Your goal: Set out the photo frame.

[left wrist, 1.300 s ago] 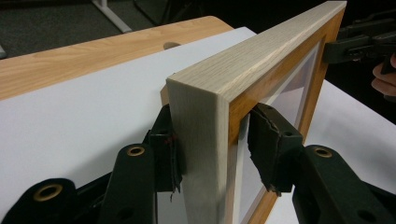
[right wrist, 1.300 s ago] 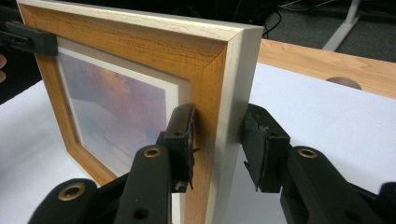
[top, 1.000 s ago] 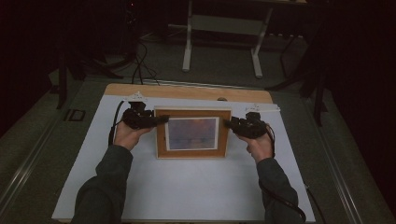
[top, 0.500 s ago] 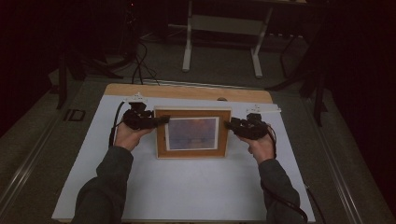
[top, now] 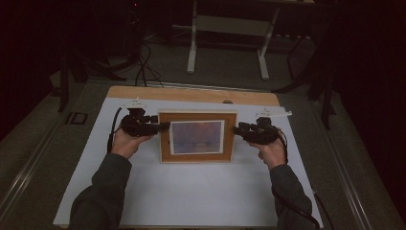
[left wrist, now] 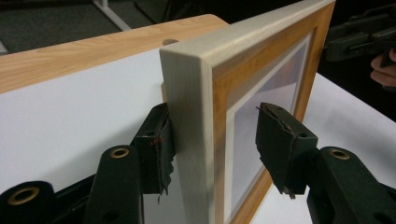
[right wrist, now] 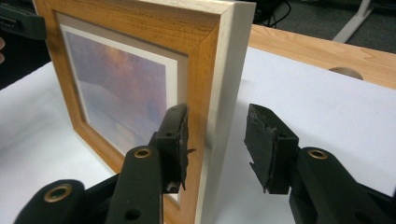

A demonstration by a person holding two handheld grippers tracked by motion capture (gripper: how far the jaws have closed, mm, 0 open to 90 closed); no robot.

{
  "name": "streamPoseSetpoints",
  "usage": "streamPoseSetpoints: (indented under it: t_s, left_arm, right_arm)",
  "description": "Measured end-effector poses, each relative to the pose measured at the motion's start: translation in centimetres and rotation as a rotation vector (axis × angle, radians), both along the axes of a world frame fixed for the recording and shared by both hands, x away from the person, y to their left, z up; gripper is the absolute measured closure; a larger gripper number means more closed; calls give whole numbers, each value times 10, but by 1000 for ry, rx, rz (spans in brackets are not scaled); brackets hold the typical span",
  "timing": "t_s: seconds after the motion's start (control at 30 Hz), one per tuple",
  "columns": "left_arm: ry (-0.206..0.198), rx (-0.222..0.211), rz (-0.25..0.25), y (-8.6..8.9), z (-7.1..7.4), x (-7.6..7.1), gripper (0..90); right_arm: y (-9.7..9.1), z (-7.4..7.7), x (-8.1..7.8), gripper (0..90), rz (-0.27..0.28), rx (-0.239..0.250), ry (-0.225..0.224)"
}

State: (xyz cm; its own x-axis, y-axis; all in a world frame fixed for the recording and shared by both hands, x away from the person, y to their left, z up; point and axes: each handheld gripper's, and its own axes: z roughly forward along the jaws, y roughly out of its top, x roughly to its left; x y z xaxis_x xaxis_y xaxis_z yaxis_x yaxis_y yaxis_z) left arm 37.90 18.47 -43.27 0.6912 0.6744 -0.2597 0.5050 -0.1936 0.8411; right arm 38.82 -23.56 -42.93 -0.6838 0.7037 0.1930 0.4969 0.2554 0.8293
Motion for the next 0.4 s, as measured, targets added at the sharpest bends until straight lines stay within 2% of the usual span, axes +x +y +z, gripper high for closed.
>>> streamPoseSetpoints:
  t_s: [0.07, 0.23, 0.33, 0.4]
  left_arm:
    - [-3, 11, 12, 4, -1, -5, 475]
    - [-3, -6, 43, 20, -3, -17, 475]
    - [1, -17, 86, 31, -4, -23, 475]
    - [1, 2, 124, 37, -5, -27, 475]
  right_arm:
    - [-3, 0, -3, 584, 4, -14, 6]
    - [-15, -6, -10, 577, 5, -23, 28]
    - [-21, -10, -13, 571, -1, -38, 48]
    - [-25, -12, -14, 566, -10, -55, 55]
